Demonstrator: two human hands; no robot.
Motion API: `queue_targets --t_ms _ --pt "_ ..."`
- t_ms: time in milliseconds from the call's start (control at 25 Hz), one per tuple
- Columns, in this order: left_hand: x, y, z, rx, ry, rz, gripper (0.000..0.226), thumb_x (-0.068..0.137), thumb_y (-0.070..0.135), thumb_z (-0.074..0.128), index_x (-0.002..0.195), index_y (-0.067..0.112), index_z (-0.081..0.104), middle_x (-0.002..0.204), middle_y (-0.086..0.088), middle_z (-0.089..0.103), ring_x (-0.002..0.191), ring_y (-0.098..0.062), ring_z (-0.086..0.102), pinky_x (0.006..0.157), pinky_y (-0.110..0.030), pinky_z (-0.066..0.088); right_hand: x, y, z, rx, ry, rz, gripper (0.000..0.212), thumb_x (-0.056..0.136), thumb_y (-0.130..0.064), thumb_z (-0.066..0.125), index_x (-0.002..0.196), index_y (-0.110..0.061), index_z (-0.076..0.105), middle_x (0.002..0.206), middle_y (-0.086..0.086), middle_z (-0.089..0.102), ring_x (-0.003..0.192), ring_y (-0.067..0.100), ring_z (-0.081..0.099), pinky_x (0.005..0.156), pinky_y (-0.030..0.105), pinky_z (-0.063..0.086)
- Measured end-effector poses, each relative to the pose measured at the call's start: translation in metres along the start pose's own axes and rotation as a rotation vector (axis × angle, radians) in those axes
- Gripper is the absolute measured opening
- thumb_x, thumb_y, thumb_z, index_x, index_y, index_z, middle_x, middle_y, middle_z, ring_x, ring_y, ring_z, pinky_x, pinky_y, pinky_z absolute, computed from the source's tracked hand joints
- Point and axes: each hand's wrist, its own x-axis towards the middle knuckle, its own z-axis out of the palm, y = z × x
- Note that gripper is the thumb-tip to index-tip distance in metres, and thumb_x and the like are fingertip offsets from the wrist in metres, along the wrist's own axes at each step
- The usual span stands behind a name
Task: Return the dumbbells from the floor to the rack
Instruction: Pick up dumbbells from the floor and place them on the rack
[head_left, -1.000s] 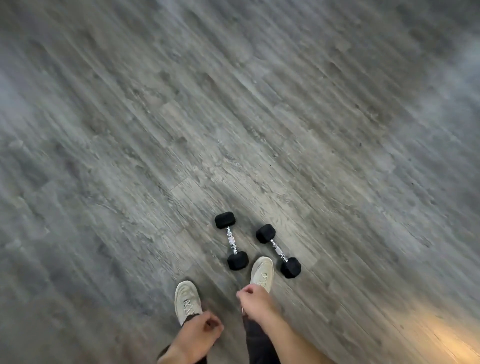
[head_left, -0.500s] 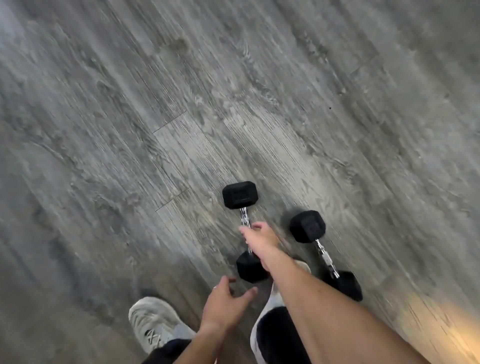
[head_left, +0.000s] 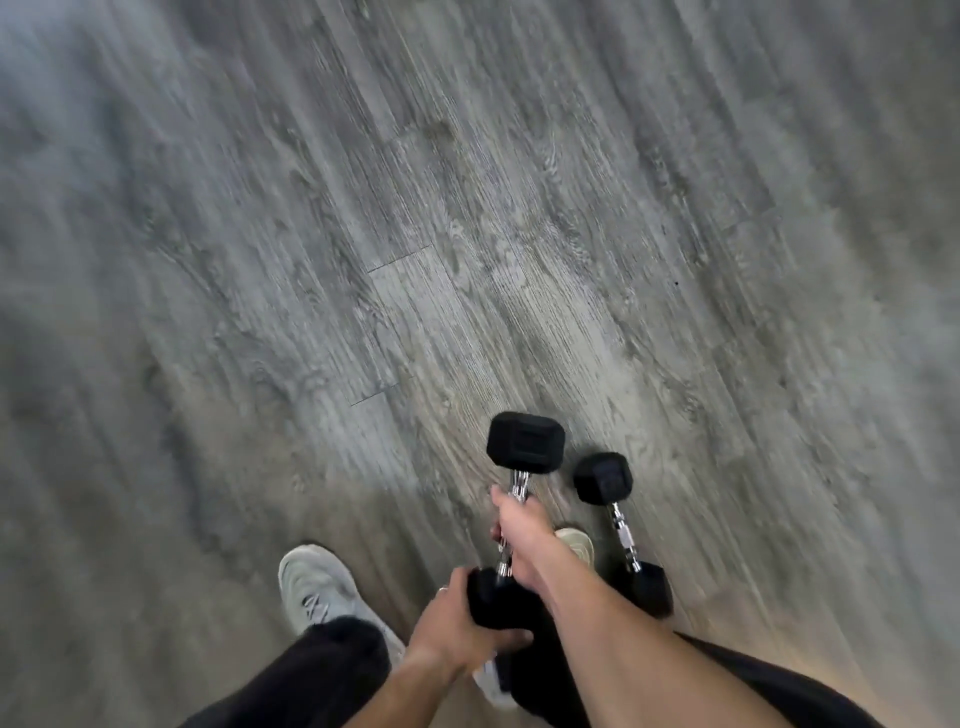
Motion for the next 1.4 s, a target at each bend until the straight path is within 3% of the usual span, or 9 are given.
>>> queue_targets --t_ms 160,240,320,400,520,640,840,1120,1400 --pt "-0.129 0.013 -0.009 0.034 -0.007 -0.03 0.083 0.051 0.058 0.082 0.121 0.034 0.046 0.116 0.01 0.064 0.098 -0.002 0.062 0.079 -0.013 0.049 -0.128 0.006 -0.022 0.109 -0.016 0.133 0.028 0.096 -0.032 0.063 0.097 -0.004 0.061 0.065 0.009 0.051 0.057 0.021 0.049 0.059 0.034 0.045" --pt "-0.226 0.021 -0.04 0.185 -0.027 -0.06 0.067 0.087 0.043 0.063 0.144 0.024 0.033 0.142 -0.003 0.052 0.122 -0.014 0.056 0.099 -0.023 0.046 -0.231 -0.004 -0.027 0.103 -0.07 0.145 0.033 0.097 -0.029 0.062 0.094 0.004 0.064 0.071 0.017 0.057 0.063 0.029 0.057 0.068 0.046 0.054" --pt "-0.284 0.023 -0.067 0.158 0.103 -0.042 0.052 0.102 0.035 0.043 0.15 0.024 0.029 0.152 -0.005 0.044 0.136 -0.018 0.047 0.111 -0.03 0.039 -0.303 -0.015 -0.021 0.166 -0.083 0.15 0.031 0.098 -0.02 0.06 0.084 0.007 0.061 0.066 0.019 0.055 0.059 0.031 0.056 0.071 0.055 0.055" --pt "-0.36 0.018 -0.105 0.186 0.177 0.03 0.057 0.091 0.046 0.054 0.143 0.027 0.04 0.143 -0.009 0.053 0.133 -0.022 0.052 0.109 -0.033 0.042 -0.372 -0.029 -0.002 0.21 -0.097 0.122 0.032 0.1 -0.016 0.055 0.073 0.001 0.054 0.052 0.013 0.047 0.051 0.026 0.048 0.058 0.042 0.049" --pt "-0.469 -0.015 -0.147 0.263 0.289 0.131 0.07 0.06 0.065 0.064 0.12 0.03 0.055 0.122 -0.004 0.065 0.119 -0.029 0.062 0.097 -0.035 0.05 -0.482 -0.035 0.032 0.24 -0.185 0.114 0.036 0.101 -0.02 0.049 0.067 -0.007 0.047 0.053 0.009 0.045 0.056 0.025 0.047 0.058 0.033 0.041" --pt "-0.549 -0.082 -0.186 0.32 0.457 0.183 0.067 0.056 0.069 0.062 0.105 0.024 0.056 0.109 -0.007 0.068 0.107 -0.033 0.066 0.085 -0.038 0.053 -0.569 -0.017 0.094 0.194 -0.281 0.121 0.036 0.1 -0.021 0.046 0.067 -0.007 0.045 0.066 0.007 0.046 0.062 0.024 0.05 0.062 0.032 0.038" --pt "-0.617 -0.215 -0.24 0.27 0.632 0.099 0.071 0.046 0.069 0.066 0.103 0.028 0.058 0.103 -0.002 0.066 0.1 -0.028 0.067 0.082 -0.036 0.055 -0.655 0.04 0.211 0.076 -0.489 0.118 0.029 0.099 -0.016 0.045 0.072 -0.005 0.044 0.068 0.011 0.046 0.065 0.027 0.05 0.064 0.035 0.041" --pt "-0.658 -0.434 -0.247 -0.128 0.746 -0.138 0.063 0.051 0.059 0.066 0.107 0.034 0.052 0.104 0.001 0.064 0.103 -0.028 0.066 0.082 -0.038 0.055 -0.723 0.165 0.399 -0.391 -0.634 0.059 0.02 0.097 -0.005 0.036 0.088 -0.008 0.053 0.078 0.007 0.05 0.06 0.024 0.04 0.062 0.034 0.039" --pt "-0.707 -0.625 -0.27 -0.601 0.84 -0.337 0.07 0.046 0.066 0.064 0.106 0.033 0.052 0.108 0.007 0.065 0.108 -0.02 0.063 0.084 -0.032 0.051 -0.784 0.297 0.611 -0.933 -0.683 0.118 0.03 0.096 -0.006 0.04 0.066 -0.008 0.042 0.038 0.01 0.045 0.047 0.025 0.046 0.056 0.03 0.041"
